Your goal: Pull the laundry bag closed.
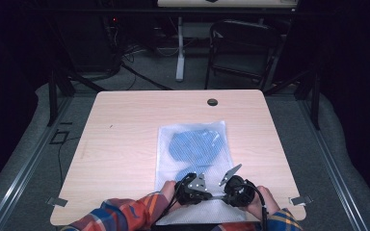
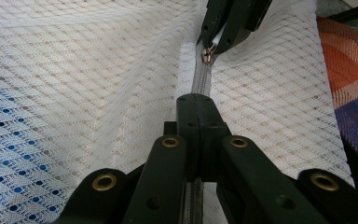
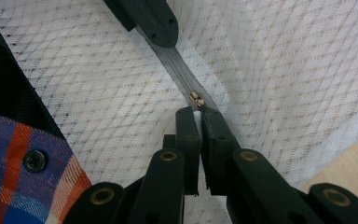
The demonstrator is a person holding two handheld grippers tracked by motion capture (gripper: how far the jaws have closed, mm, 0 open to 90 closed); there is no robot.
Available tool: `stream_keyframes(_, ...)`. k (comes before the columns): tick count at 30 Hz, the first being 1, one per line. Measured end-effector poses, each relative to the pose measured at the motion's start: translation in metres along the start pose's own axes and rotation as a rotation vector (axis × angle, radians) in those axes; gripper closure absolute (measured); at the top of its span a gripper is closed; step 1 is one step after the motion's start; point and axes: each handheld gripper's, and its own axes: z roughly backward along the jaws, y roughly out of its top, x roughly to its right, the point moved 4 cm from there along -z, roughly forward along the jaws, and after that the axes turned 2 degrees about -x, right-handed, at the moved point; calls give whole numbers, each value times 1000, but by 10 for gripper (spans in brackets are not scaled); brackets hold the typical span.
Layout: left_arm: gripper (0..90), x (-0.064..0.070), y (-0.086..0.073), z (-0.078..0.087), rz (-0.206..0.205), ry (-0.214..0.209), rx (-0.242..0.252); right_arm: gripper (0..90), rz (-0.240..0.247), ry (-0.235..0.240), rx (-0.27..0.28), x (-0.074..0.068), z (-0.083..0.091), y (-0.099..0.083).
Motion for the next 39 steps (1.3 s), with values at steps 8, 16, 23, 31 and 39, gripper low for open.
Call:
stream_keyframes(8,900,1,0,0,-9,6,-8,871,-35,-23,-8,8,5,-12)
stream_keyframes(16,900,1,1,0,-14,6,-8,870,-43,-25,-4,9,7,-16)
stream_keyframes(23,900,0,0,0,-9,-4,-8,870,-43,-20,-2,11,8,-17)
stream_keyframes(31,900,0,0,0,-9,-3,-4,870,-44,-26,-2,14,9,-20)
stream_keyframes(39,900,0,0,0,-4,-5,1,871,-77,-38,-4,20,12,-29)
